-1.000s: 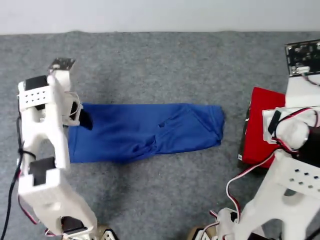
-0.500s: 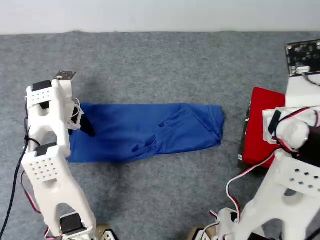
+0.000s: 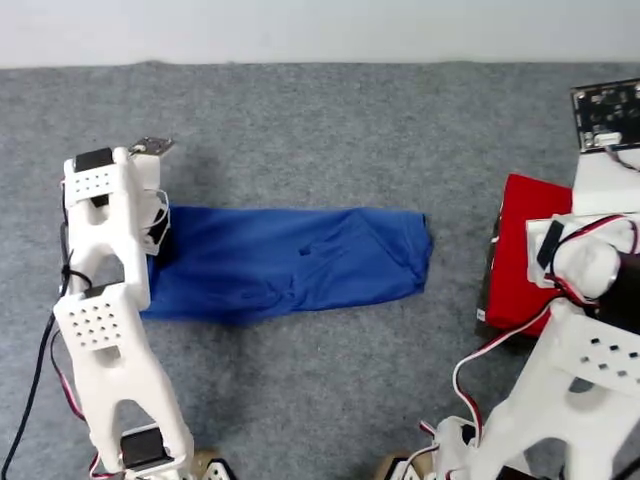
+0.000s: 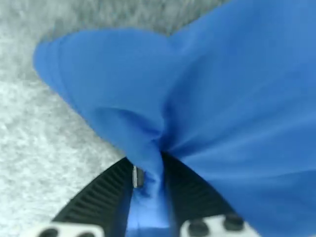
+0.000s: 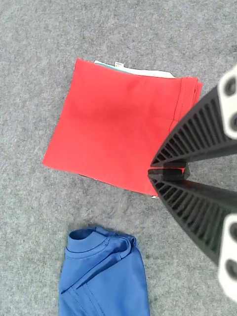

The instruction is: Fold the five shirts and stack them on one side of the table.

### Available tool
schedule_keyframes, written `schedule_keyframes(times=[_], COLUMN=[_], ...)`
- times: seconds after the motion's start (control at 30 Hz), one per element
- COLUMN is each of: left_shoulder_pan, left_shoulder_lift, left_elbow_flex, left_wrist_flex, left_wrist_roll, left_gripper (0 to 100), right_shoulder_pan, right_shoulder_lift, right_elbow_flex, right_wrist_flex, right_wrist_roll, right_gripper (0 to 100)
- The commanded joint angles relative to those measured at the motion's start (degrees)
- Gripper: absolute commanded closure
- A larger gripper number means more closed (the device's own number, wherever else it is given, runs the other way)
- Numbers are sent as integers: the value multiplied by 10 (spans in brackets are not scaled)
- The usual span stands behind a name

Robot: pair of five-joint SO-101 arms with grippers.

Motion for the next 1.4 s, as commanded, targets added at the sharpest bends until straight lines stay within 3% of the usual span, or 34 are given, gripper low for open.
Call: schedule_keyframes(times=[0.0, 0.23, 0.6, 1.03, 1.37], left_shoulder_pan=[-62, -127, -86, 98, 270], left_shoulder_lift=[11, 15, -9, -274, -370], left_elbow_flex=[-51, -133, -196, -3, 51], left_wrist_flex=[-4, -3, 52, 51, 31], left_wrist_roll=[-10, -38, -33, -26, 77], left_gripper=[988, 988, 988, 988, 988], right_shoulder_pan=[7, 6, 5, 5, 5], right_shoulder_lift=[-15, -12, -12, -12, -12], right_elbow_flex=[-1, -1, -1, -1, -1], right_wrist_flex=[18, 18, 17, 17, 17], right_wrist_roll=[-4, -4, -6, -7, -7], right_gripper=[984, 984, 984, 983, 983])
